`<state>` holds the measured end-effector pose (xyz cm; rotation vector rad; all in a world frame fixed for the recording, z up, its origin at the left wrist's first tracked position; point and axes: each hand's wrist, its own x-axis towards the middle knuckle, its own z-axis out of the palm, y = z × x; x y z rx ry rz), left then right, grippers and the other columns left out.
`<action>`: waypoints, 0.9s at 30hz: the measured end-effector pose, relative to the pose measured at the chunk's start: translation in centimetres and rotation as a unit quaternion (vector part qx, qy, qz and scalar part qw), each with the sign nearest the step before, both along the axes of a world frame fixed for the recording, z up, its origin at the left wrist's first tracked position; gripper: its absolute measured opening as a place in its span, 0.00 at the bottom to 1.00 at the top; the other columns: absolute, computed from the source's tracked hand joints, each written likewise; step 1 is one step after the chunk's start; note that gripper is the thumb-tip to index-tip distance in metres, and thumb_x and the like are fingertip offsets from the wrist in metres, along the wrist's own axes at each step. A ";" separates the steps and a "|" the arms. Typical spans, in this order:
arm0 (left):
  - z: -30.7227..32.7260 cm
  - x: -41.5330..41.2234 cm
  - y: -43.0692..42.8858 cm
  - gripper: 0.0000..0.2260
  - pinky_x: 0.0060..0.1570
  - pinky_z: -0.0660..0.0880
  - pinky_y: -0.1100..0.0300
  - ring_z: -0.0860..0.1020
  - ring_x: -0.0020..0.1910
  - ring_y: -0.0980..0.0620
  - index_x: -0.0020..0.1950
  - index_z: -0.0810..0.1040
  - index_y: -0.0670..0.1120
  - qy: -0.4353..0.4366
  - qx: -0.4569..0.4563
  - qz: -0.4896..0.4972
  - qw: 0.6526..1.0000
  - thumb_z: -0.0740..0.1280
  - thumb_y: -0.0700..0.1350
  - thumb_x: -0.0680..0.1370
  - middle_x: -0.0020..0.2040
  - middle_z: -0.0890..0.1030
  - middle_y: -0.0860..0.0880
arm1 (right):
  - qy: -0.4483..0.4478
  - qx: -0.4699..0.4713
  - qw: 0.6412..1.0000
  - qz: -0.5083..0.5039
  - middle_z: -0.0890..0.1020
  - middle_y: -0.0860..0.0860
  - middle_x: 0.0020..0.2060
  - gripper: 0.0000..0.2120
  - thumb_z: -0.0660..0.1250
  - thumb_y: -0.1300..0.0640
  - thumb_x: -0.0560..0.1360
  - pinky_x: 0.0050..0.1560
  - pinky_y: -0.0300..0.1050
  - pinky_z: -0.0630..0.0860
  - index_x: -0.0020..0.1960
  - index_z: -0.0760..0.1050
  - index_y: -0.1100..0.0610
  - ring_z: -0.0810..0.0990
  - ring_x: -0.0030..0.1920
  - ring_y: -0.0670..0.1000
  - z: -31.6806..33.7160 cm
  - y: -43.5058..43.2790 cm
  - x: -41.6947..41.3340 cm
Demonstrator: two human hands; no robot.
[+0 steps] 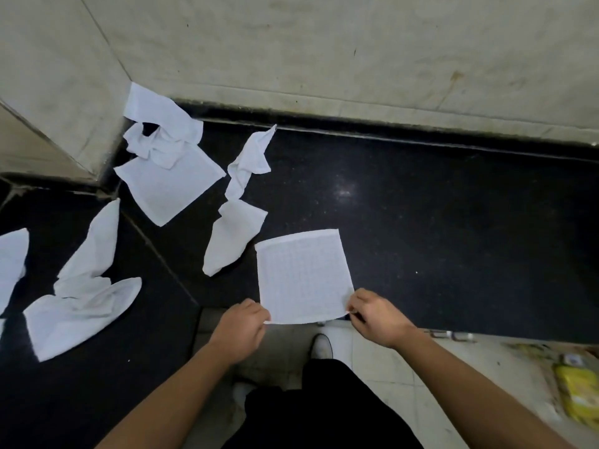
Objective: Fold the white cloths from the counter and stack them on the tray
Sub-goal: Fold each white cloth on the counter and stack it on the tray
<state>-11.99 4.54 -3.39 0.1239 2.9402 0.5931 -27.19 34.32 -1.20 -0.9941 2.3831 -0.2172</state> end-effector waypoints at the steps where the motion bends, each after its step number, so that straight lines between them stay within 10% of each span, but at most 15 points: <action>1: -0.1 0.2 0.2 0.07 0.34 0.76 0.59 0.78 0.40 0.51 0.42 0.80 0.50 -0.002 0.000 -0.006 1.000 0.72 0.41 0.66 0.40 0.80 0.54 | -0.001 0.005 1.000 0.013 0.75 0.51 0.53 0.08 0.61 0.54 0.79 0.53 0.48 0.75 0.54 0.76 0.55 0.77 0.52 0.53 -0.2 0.3 0.1; 7: 0.8 -0.4 0.2 0.07 0.44 0.72 0.59 0.76 0.50 0.52 0.51 0.82 0.50 -0.110 0.026 0.014 0.993 0.67 0.43 0.75 0.48 0.81 0.54 | -0.030 0.061 0.998 0.013 0.78 0.47 0.55 0.12 0.62 0.53 0.77 0.54 0.45 0.76 0.58 0.79 0.50 0.79 0.53 0.52 0.7 0.6 -0.7; 11: 1.8 -2.5 -0.7 0.07 0.50 0.74 0.59 0.77 0.50 0.54 0.53 0.83 0.50 -0.179 0.092 0.129 0.971 0.68 0.46 0.77 0.48 0.81 0.55 | -0.113 0.000 0.981 -0.159 0.84 0.41 0.44 0.06 0.68 0.53 0.72 0.49 0.41 0.78 0.47 0.82 0.47 0.81 0.46 0.44 1.6 -0.2 -3.1; 21: 2.1 -9.0 -2.8 0.09 0.44 0.78 0.58 0.79 0.49 0.48 0.57 0.79 0.42 -0.135 0.408 0.525 0.735 0.71 0.40 0.77 0.51 0.82 0.46 | -0.189 -0.195 0.869 -0.413 0.86 0.50 0.43 0.05 0.76 0.55 0.73 0.58 0.44 0.79 0.44 0.82 0.46 0.83 0.43 0.46 -1.0 -6.0 -10.3; 27: -0.1 -10.8 -2.9 0.12 0.60 0.75 0.55 0.79 0.53 0.50 0.59 0.82 0.42 -0.074 0.336 0.560 0.754 0.72 0.44 0.77 0.55 0.83 0.46 | -0.145 -0.161 0.882 -0.419 0.83 0.44 0.41 0.07 0.72 0.53 0.76 0.53 0.37 0.75 0.55 0.82 0.50 0.81 0.45 0.45 -1.9 -7.9 -11.5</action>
